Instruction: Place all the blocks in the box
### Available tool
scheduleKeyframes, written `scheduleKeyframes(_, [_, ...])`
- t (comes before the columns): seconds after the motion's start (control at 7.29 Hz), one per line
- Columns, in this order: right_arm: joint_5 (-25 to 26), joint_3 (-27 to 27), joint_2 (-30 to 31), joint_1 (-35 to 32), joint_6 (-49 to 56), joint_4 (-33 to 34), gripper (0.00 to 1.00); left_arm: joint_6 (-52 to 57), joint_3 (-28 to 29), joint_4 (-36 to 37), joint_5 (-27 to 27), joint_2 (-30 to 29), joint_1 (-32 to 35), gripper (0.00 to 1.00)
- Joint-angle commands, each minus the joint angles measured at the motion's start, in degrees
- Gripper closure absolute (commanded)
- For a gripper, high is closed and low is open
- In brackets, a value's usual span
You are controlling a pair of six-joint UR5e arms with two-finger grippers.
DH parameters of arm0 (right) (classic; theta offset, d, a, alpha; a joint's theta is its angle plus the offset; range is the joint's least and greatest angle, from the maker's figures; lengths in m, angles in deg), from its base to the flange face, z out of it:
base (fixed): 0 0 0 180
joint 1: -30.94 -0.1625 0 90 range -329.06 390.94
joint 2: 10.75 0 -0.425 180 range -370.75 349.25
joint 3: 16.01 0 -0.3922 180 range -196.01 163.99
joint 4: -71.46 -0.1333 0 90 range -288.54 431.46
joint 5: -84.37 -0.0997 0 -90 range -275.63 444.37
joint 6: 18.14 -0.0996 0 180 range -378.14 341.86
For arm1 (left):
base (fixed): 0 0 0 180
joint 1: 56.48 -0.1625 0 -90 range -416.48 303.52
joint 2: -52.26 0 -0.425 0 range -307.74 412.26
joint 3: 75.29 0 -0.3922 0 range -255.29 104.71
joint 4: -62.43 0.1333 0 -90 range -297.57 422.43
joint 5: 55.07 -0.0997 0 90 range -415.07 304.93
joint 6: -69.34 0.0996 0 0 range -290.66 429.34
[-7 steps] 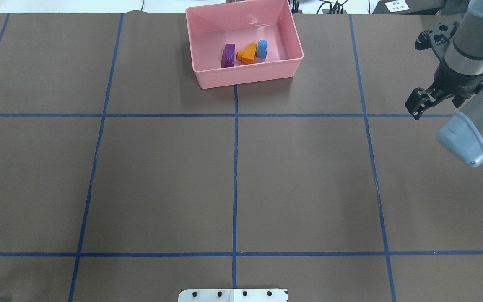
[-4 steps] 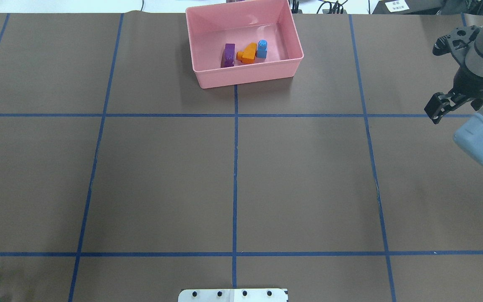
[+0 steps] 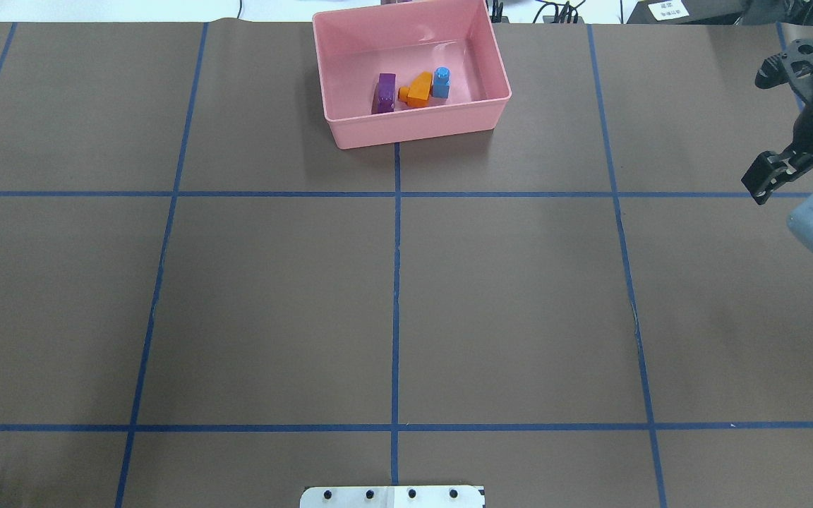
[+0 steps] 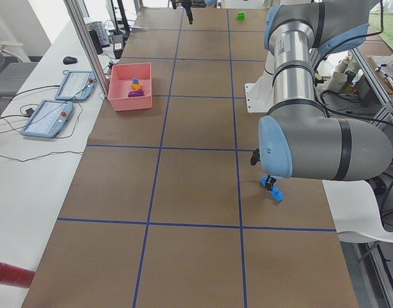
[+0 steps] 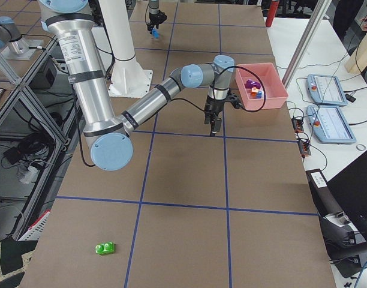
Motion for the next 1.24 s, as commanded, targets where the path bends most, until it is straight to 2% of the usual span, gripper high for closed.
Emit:
scheduleKeyframes(0.0, [-0.07, -0.12, 0.09, -0.98, 1.29, 0.0, 0.0, -4.08, -0.3, -2.72, -1.12, 0.36, -0.36, 1.0])
scheduleKeyframes(0.41, [-0.25, -0.21, 3.76, -5.53, 10.83, 0.0, 0.0, -8.58, -7.66, -3.35, -0.78, 0.71, 0.69, 1.0])
scheduleKeyframes(0.55, [-0.25, -0.21, 5.0, -7.46, 14.01, 0.0, 0.0, -8.59, -9.69, -3.35, 0.53, 0.71, 2.96, 1.0])
scheduleKeyframes(0.69, [-0.16, -0.21, 7.01, -9.22, 17.61, 0.0, 0.0, -8.59, -12.23, -3.27, 4.81, 0.27, 7.33, 1.0])
scheduleKeyframes(0.96, [-0.59, -0.47, 12.02, -13.61, 24.22, -1.57, 0.0, -7.55, -14.45, -3.0, 20.23, -1.56, 21.11, 1.0])
scheduleKeyframes(1.1, [-0.86, -0.64, 18.39, -13.81, 24.06, -9.41, 0.0, -3.89, -14.11, -2.74, 23.63, -4.19, 26.91, 1.0])
